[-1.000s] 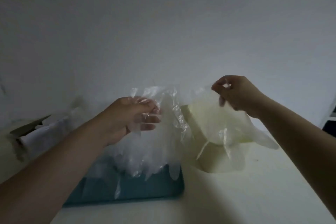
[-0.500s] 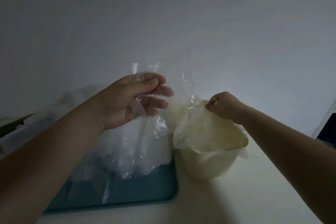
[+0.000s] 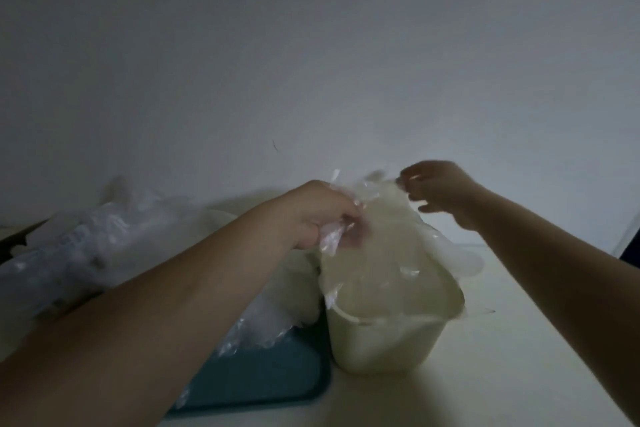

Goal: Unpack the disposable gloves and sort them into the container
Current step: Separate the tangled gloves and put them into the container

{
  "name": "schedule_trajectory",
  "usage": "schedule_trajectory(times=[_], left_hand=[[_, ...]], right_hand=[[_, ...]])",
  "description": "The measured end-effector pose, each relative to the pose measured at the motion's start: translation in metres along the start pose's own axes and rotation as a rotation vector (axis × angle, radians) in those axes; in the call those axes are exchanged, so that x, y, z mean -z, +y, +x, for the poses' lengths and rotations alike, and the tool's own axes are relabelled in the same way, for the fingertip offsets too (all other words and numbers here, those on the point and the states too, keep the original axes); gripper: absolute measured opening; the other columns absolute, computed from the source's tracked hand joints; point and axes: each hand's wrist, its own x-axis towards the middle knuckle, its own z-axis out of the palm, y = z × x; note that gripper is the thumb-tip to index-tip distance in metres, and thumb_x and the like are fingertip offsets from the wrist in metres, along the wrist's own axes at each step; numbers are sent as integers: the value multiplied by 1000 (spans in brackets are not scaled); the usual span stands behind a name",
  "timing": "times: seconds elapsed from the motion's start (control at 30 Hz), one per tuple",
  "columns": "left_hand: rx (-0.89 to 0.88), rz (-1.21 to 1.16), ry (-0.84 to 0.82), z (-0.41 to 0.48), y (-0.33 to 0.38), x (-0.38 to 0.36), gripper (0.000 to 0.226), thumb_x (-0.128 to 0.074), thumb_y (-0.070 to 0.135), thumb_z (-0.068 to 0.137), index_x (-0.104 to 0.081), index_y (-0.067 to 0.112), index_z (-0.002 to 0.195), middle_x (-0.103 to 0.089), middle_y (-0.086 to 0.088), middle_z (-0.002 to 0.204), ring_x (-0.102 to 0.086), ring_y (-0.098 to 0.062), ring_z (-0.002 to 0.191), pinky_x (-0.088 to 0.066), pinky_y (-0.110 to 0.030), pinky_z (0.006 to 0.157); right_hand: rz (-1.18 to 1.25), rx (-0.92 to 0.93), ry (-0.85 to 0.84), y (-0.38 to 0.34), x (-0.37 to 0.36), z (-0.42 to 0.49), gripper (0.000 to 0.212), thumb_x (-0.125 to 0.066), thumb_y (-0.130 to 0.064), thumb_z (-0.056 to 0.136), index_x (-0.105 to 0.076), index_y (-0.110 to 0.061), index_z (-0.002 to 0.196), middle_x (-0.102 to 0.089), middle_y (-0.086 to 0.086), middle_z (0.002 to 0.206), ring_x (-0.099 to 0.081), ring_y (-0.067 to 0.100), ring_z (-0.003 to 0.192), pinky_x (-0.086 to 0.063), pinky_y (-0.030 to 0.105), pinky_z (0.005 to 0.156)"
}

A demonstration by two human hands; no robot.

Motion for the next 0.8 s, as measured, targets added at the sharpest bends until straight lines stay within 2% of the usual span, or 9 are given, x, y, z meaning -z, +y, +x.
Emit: schedule_trajectory(times=[0.07, 0.13, 0.17, 0.23, 0.3, 0.37, 0.53, 0.67, 0.8], left_hand=[[40, 16, 24, 11, -3, -4, 26, -59, -27, 87, -62, -2, 92, -61, -23, 75, -65, -31, 58, -58, -35, 42], [23, 83, 53, 20, -4, -9, 31, -63, -28, 82, -63, -1, 98, -61, -26, 91, -66, -33, 69, -62, -38, 55], [5, 131, 71, 26, -5, -11, 32, -69, -23, 81, -63, 0, 103, -62, -25, 99, -67, -33, 75, -63, -39, 64], [-25, 196, 123, 28, -4, -14, 32, -77, -10, 84, -62, 4, 109, -62, -21, 108, -66, -31, 85, -60, -40, 79], [-73, 179, 193, 27, -1, -11, 31, -75, -3, 88, -64, 7, 116, -62, -16, 118, -64, -29, 98, -55, -36, 91], [-134, 180, 272, 21, 2, 2, 52, -74, 5, 90, -57, 8, 139, -58, -11, 137, -60, -30, 121, -50, -41, 107], [-213, 281, 336, -16, -4, 44, 46, -75, 17, 88, -62, 20, 132, -64, -3, 127, -63, -25, 118, -53, -42, 106], [-289, 640, 190, -59, -27, 71, 20, -75, 21, 94, -72, 27, 112, -71, 9, 111, -68, -7, 102, -55, -21, 86], [-286, 1205, 81, -73, -66, 99, 32, -74, 40, 93, -69, 32, 123, -58, 13, 133, -57, -12, 125, -46, -33, 109]], right_hand=[[31, 69, 145, -11, 14, -12, 21, -69, -16, 97, -70, -14, 117, -72, 12, 110, -70, 27, 90, -59, 44, 87], [-73, 143, 135, -25, 16, -26, 24, -67, -19, 98, -72, -16, 121, -72, 4, 113, -68, 15, 88, -58, 28, 75], [-146, 159, 53, -31, 12, -35, 25, -67, -20, 97, -73, -16, 122, -73, 2, 114, -68, 13, 90, -54, 23, 74], [-328, 154, -187, -42, -3, -57, 40, -68, -32, 97, -67, -17, 134, -68, 0, 132, -66, 17, 113, -51, 25, 91], [-609, 108, -400, -48, -22, -75, 65, -60, -51, 98, -45, -23, 155, -46, -2, 158, -49, 22, 140, -40, 35, 112], [-795, 58, -524, -43, -44, -82, 75, -52, -59, 100, -25, -29, 163, -28, -1, 168, -33, 25, 151, -29, 40, 120], [-942, 12, -649, -18, -87, -66, 75, -50, -61, 99, -20, -36, 163, -27, 3, 169, -33, 30, 151, -30, 45, 120], [-1151, -43, -669, -1, -93, -41, 64, -44, -55, 103, -30, -31, 161, -29, 5, 167, -33, 32, 150, -28, 49, 120], [-1080, -46, -590, -4, -80, -38, 69, -46, -69, 97, -47, -29, 152, -42, 1, 160, -44, 29, 142, -34, 46, 115]])
